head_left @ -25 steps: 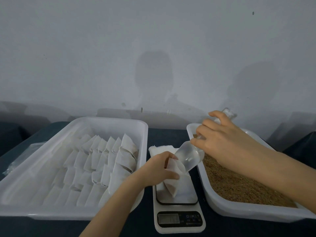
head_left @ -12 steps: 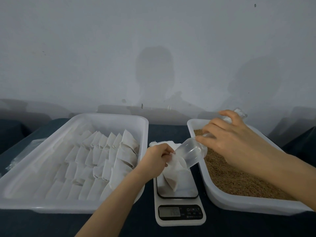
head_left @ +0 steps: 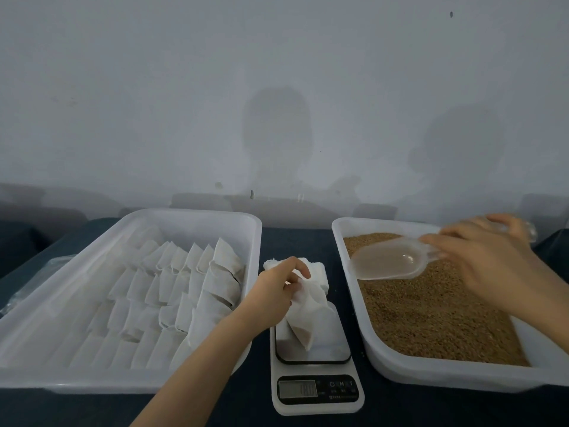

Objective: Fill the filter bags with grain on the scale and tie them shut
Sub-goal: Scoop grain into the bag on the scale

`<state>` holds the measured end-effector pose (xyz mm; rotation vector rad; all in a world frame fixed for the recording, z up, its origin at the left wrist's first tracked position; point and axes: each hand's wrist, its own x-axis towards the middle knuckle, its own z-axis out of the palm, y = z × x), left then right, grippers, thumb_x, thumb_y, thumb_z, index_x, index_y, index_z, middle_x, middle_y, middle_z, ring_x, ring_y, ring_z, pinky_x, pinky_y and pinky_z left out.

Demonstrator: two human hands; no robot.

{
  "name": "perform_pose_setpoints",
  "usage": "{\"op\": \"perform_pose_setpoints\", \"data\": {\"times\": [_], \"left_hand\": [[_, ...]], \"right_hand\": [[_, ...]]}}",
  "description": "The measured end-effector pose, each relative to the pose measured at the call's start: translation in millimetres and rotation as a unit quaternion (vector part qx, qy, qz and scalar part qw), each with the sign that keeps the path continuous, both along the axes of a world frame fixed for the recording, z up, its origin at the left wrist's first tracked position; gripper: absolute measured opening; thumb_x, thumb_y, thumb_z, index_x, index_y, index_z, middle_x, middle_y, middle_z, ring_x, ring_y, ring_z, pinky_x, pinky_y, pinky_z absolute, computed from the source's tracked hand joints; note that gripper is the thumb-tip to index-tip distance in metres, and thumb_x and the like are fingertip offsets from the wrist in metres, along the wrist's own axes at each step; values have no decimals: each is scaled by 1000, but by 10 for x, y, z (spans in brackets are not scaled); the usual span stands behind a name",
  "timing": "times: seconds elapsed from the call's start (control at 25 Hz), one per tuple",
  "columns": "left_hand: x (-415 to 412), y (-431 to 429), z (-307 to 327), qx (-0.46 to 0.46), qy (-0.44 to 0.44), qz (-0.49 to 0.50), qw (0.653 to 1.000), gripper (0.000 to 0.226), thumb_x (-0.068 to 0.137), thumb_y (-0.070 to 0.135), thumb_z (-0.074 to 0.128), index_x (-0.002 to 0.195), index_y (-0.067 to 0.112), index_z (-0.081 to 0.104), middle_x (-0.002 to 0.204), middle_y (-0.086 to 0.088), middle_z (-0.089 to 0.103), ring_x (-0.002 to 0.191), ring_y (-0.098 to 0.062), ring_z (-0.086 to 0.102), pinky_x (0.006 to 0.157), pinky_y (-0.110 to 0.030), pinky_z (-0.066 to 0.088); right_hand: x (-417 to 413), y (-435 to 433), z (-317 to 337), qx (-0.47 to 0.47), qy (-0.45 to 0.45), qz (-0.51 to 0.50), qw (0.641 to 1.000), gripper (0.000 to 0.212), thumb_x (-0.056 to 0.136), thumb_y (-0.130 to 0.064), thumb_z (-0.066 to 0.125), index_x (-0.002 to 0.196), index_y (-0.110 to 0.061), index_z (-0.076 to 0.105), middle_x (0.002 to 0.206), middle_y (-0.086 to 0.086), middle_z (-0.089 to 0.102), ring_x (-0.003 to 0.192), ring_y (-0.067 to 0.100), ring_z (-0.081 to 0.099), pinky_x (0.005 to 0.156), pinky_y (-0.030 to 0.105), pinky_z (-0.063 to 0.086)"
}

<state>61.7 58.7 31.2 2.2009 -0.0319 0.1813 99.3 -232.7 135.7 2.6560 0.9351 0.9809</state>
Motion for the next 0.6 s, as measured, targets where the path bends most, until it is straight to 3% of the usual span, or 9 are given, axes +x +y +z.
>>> {"op": "perform_pose_setpoints", "data": {"times": [0.08, 0.16, 0.28, 0.44, 0.6], "left_hand": [[-2, -3, -3, 4, -2, -2, 1000, 37, 99, 3, 43, 87, 37, 52, 96, 5, 58, 81, -7, 58, 70, -13, 50], [1, -8, -11, 12, -5, -4, 1000, 35, 99, 5, 46, 84, 36, 54, 94, 6, 59, 76, -4, 56, 68, -11, 48], [13, -10, -28, 23, -13, 3, 1000, 27, 98, 10, 51, 85, 33, 56, 95, 6, 62, 76, -2, 56, 68, -9, 46], [-5, -14, -25, 33, -61, -2, 998, 24, 96, 7, 54, 85, 28, 61, 88, 15, 59, 76, 6, 55, 72, -8, 44], [16, -15, -15, 80, -133, 20, 988, 14, 92, 4, 60, 91, 9, 73, 94, 5, 52, 83, -9, 53, 77, -20, 51]], "right_hand": [[122, -195, -102, -54, 72, -113, 989, 56, 79, -6, 67, 122, -40, 57, 114, -12, 64, 110, 15, 56, 103, 46, 23], [227, -320, -266, -100, 134, -180, 969, 57, 87, -16, 55, 130, -51, 42, 126, -22, 52, 122, 3, 41, 108, 38, 13], [329, -372, -522, -93, 168, -191, 963, 53, 86, -19, 57, 126, -52, 45, 127, -23, 51, 125, 3, 38, 110, 39, 10], [390, -349, -820, -82, 165, -194, 964, 47, 86, -15, 53, 120, -48, 52, 113, -21, 53, 117, 3, 42, 103, 34, 12], [425, -330, -975, -18, 206, -192, 959, 43, 93, -23, 51, 128, -47, 47, 114, -21, 54, 114, 2, 44, 104, 32, 18]]}}
